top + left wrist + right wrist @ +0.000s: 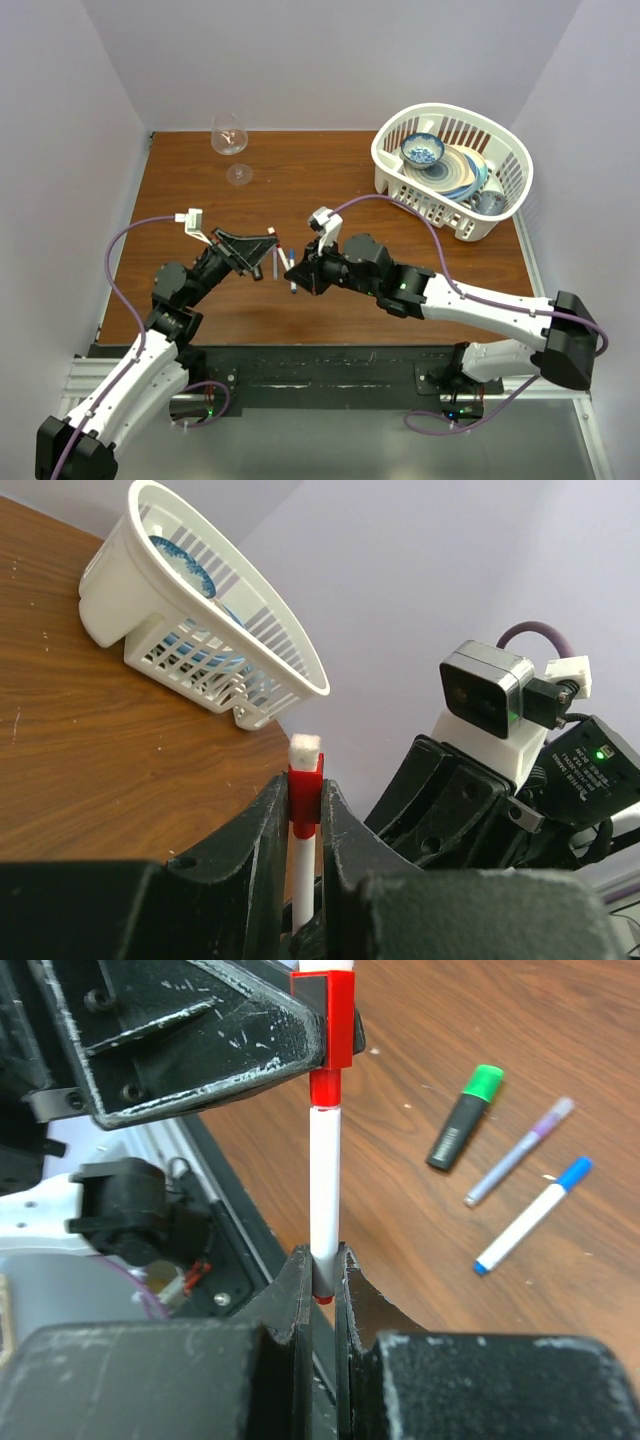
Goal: Insert the pens into the pen caps
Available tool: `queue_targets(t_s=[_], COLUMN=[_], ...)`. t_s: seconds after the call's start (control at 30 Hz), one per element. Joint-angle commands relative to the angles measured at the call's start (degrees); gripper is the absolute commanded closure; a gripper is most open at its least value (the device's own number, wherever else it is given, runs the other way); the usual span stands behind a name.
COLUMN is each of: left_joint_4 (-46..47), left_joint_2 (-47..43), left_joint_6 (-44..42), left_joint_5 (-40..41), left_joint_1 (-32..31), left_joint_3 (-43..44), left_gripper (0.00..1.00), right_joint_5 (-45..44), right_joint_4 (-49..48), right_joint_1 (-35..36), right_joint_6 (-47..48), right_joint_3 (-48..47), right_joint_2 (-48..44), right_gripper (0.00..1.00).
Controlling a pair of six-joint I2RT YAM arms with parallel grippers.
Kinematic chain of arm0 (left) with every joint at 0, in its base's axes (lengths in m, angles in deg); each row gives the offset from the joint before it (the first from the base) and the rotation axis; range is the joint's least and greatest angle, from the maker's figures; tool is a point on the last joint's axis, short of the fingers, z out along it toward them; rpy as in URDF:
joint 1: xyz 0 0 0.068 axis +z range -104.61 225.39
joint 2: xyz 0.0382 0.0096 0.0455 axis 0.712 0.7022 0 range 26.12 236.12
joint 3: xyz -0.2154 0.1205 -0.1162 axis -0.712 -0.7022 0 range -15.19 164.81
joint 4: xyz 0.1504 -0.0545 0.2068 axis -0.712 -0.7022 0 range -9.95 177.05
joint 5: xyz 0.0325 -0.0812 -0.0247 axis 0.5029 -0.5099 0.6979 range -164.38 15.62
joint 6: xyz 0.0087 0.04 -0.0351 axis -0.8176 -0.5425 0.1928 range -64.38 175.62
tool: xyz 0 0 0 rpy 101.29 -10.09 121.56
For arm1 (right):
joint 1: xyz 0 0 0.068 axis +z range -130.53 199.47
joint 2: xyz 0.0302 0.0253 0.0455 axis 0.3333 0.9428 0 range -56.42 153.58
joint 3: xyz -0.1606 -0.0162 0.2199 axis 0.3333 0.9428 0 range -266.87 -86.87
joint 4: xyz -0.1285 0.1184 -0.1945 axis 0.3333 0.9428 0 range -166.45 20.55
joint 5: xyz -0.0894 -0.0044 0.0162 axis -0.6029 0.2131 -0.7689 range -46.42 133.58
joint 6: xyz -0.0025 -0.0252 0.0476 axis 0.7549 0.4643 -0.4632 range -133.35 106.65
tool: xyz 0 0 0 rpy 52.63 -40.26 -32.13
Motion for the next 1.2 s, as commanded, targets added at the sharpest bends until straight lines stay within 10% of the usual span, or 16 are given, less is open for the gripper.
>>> queue_targets(t_s=[0.0,0.7,1.17], left_joint_4=[-2.70,15.33,-16.19], left_joint_2=[2.10,8.34,5.00], left_joint_6=[0.11,6.26,-12.62], left_joint_5=[-12.11,-20.90,-10.10], left_joint_1=[-3.31,-7.27,-7.45], left_joint_3=[-3.76,-10.89,5.79], left_gripper=[1.00,1.00,1.00], right_joint_5=[-7.58,8.77,9.65], right_joint_4=[-13.05,-19.73,-15.50], right_joint_1=[-3.59,-12.38,-12.47], right_joint_6=[5.11,5.47,10.13], right_joint_3=[-10.50,-17.00,-11.40], right_joint_2=[0.45,8.10,2.14], right_gripper=[1.00,1.00,1.00])
